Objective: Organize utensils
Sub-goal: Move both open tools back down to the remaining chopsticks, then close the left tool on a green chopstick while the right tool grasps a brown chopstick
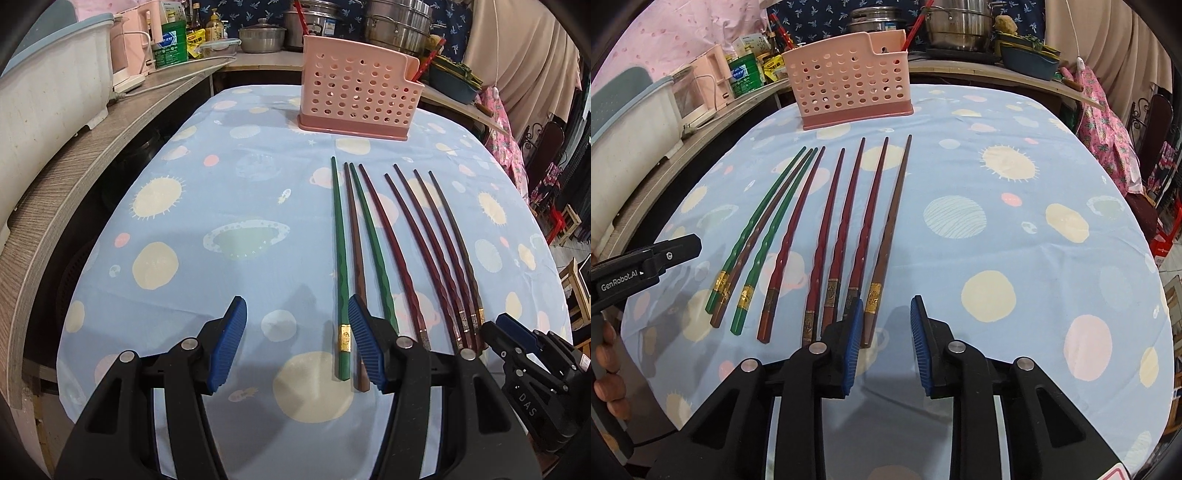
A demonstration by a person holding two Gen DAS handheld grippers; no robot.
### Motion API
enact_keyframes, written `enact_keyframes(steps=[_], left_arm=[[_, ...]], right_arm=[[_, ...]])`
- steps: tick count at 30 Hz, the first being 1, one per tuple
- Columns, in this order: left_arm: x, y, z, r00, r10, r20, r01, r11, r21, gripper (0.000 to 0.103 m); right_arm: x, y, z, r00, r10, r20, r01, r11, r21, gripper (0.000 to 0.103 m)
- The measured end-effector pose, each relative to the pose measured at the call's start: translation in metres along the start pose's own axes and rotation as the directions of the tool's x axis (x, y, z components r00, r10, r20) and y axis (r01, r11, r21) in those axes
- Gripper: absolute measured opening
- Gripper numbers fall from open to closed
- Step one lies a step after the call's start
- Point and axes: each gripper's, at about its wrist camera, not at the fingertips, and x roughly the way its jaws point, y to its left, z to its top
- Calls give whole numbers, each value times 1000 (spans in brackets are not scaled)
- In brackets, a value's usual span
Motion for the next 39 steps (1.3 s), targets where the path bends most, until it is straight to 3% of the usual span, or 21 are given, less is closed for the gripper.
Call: enact_keyframes(steps=[9,17,36,39], left_arm=[[3,-4,-4,1000,-8,-18,9,1000,8,54],[7,-8,-10,999,-17,-39,18,1000,22,54],[23,-8,-21,997,8,-74,-6,1000,23,53],[23,-8,-22,998,8,-69,-7,1000,23,46]], right_arm=[[4,4,-1,1000,-2,-6,2,1000,-15,22],[4,-3,0,1000,-18,-2,18,1000,5,7],[1,-8,-4,1000,-13,0,13,1000,29,7],[1,-9,-4,1000,-13,0,13,1000,28,7]])
